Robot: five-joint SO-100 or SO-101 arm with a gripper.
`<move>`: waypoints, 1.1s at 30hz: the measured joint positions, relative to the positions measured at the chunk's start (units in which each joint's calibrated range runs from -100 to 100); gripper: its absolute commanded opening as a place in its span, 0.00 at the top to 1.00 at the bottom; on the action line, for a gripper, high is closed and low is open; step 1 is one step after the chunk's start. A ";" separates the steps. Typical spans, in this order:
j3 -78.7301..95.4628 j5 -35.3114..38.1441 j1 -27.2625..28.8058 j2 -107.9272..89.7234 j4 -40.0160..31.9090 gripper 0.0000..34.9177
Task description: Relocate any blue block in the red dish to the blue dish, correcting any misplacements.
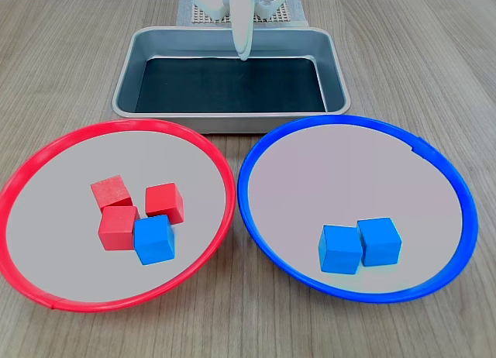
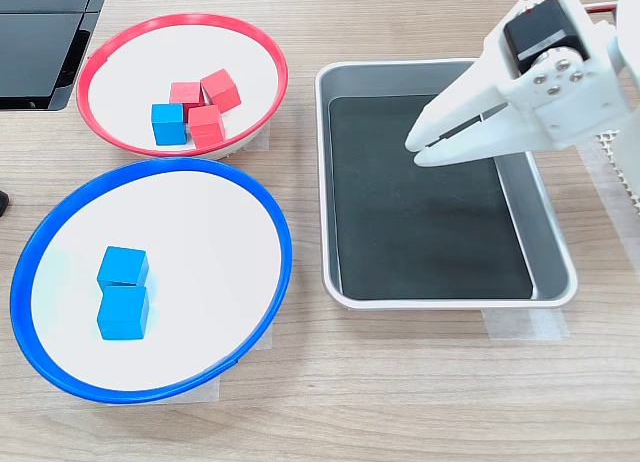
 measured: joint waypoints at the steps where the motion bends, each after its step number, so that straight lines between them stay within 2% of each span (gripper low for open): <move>1: 0.00 0.00 0.00 0.00 0.00 0.99; 33: 0.09 0.73 0.00 0.00 -0.73 0.99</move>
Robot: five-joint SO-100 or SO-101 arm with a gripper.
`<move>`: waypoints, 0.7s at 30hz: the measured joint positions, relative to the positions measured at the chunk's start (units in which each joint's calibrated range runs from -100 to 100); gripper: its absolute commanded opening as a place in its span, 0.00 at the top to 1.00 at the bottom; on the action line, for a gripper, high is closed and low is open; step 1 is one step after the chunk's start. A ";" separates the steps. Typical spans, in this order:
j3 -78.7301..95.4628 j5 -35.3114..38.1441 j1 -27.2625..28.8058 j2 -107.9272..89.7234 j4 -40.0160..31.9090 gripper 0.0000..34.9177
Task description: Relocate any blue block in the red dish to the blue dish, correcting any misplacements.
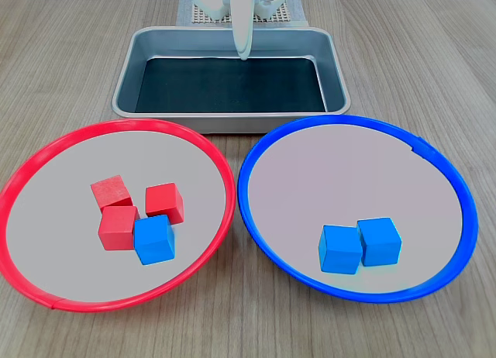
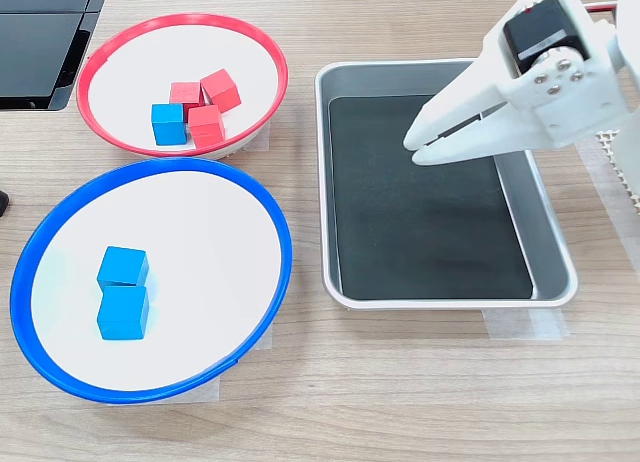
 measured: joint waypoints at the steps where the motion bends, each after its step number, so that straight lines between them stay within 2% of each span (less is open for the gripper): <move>1: 0.00 0.15 0.00 0.00 -0.16 0.99; 5: -4.72 1.32 0.00 6.65 -0.41 0.99; 14: -36.66 4.05 1.50 36.23 -1.06 0.99; 21: -56.08 7.33 7.08 62.66 -5.30 0.99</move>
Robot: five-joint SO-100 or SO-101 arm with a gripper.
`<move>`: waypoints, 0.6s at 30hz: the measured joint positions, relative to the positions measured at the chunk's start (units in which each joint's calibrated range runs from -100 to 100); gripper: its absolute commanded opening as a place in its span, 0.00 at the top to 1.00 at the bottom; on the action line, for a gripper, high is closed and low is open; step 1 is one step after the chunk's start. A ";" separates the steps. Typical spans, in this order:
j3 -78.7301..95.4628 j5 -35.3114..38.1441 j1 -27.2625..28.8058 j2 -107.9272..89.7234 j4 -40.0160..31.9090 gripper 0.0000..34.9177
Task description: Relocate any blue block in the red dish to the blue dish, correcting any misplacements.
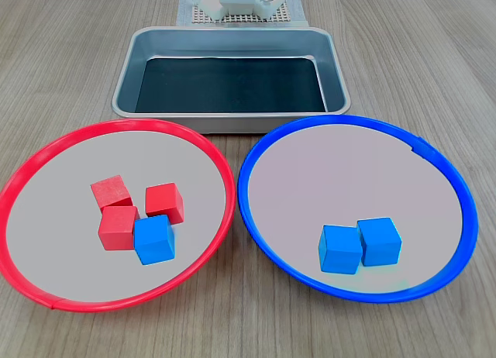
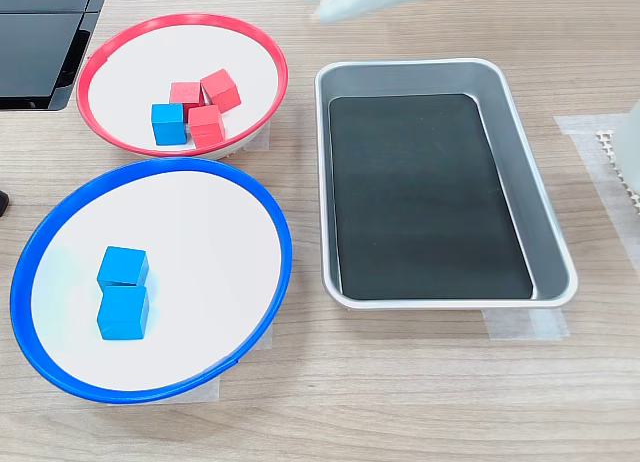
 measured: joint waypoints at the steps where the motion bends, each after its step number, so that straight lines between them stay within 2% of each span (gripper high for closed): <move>1: -1.45 0.24 0.71 1.88 -0.16 0.99; 3: -7.99 1.03 3.89 10.14 -0.49 0.99; 9: -20.87 2.49 8.41 25.75 -0.49 0.99; 18: -41.83 2.88 12.39 46.72 -0.49 0.84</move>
